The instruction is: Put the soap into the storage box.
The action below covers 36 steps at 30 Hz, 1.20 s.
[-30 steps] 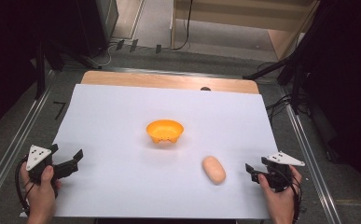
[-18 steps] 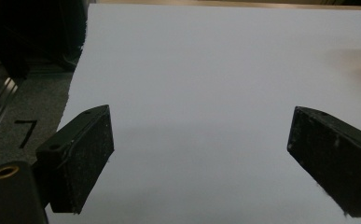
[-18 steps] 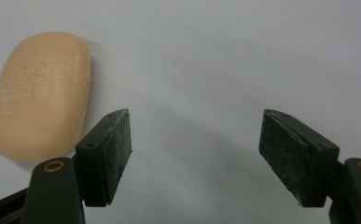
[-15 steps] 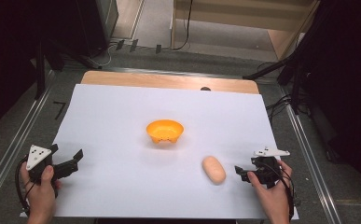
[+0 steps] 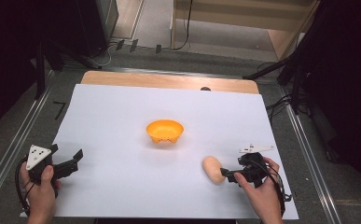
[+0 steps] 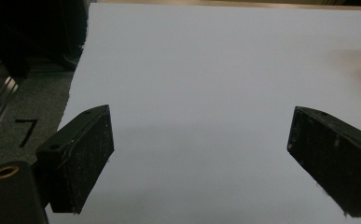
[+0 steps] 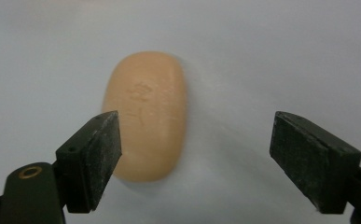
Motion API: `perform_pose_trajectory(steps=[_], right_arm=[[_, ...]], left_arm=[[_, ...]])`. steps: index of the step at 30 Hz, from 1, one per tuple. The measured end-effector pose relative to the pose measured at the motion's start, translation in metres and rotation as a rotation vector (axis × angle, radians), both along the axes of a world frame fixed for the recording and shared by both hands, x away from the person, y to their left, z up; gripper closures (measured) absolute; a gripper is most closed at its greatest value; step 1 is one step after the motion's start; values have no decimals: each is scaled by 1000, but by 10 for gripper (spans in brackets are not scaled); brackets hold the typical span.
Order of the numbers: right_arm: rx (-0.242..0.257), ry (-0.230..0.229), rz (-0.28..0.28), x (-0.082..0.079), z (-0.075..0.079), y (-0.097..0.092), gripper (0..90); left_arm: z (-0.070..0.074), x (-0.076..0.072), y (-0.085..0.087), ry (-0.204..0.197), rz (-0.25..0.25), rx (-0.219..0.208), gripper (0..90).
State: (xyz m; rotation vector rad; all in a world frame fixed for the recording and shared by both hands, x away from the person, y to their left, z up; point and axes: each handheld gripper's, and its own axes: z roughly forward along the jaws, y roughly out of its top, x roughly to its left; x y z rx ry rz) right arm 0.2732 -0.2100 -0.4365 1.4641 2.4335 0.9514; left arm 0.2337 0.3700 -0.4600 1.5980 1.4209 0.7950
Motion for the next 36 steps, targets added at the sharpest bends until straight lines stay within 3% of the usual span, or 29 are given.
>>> perform_pose_trajectory(steps=[10,15,20,25,30,36], right_arm=[[-23,50,49,8,-7,26,165],[-66,71,47,10,-13,39,165],[-71,84,56,12,-20,46,179],[-111,69,41,12,-25,50,223],[-183,19,45,7,-27,55,293],[-187,4,64,7,-27,53,325]], left_arm=[[0,0,0,-1,-4,0,78],[0,0,-1,-4,-3,3,78],[0,0,-2,-2,-7,11,79],[0,0,-2,-3,-7,11,79],[0,0,-2,-3,-9,13,79],[0,0,-2,-2,-8,14,79]])
